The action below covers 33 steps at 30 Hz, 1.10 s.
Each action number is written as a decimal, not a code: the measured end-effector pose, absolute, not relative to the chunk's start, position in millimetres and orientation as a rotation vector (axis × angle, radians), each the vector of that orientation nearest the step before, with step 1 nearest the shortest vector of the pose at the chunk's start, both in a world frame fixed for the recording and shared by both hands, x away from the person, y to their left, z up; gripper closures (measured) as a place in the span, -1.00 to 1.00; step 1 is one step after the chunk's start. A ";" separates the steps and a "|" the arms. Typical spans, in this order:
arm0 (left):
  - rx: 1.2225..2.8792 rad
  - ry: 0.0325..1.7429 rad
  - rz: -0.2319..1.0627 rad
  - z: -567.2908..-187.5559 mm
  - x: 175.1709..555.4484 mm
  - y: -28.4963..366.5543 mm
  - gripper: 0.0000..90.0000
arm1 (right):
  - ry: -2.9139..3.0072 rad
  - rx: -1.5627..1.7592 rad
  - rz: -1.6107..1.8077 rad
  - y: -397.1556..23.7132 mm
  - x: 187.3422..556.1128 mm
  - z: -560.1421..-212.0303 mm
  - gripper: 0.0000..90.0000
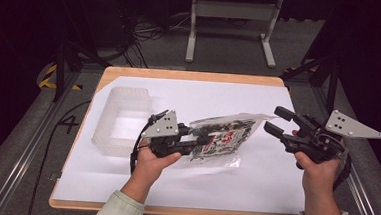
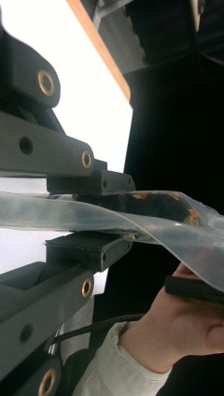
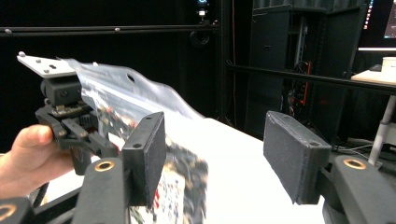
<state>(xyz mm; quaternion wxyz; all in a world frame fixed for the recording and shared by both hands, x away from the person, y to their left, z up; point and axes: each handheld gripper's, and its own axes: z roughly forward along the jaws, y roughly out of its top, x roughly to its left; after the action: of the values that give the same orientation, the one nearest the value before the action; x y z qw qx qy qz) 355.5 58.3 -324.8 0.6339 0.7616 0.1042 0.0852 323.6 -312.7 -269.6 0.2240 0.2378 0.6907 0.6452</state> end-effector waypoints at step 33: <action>1.597 0.373 0.398 -291.3 368.9 136.7 0.62 | 1.967 0.774 1.715 -323.1 330.6 -288.6 -0.11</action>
<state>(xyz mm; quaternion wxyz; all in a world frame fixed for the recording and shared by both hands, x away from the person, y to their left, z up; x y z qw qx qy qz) 368.9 136.7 -291.3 0.6648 0.7070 0.1650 0.1761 330.6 -323.1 -288.6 0.2080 0.2782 0.7068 0.6163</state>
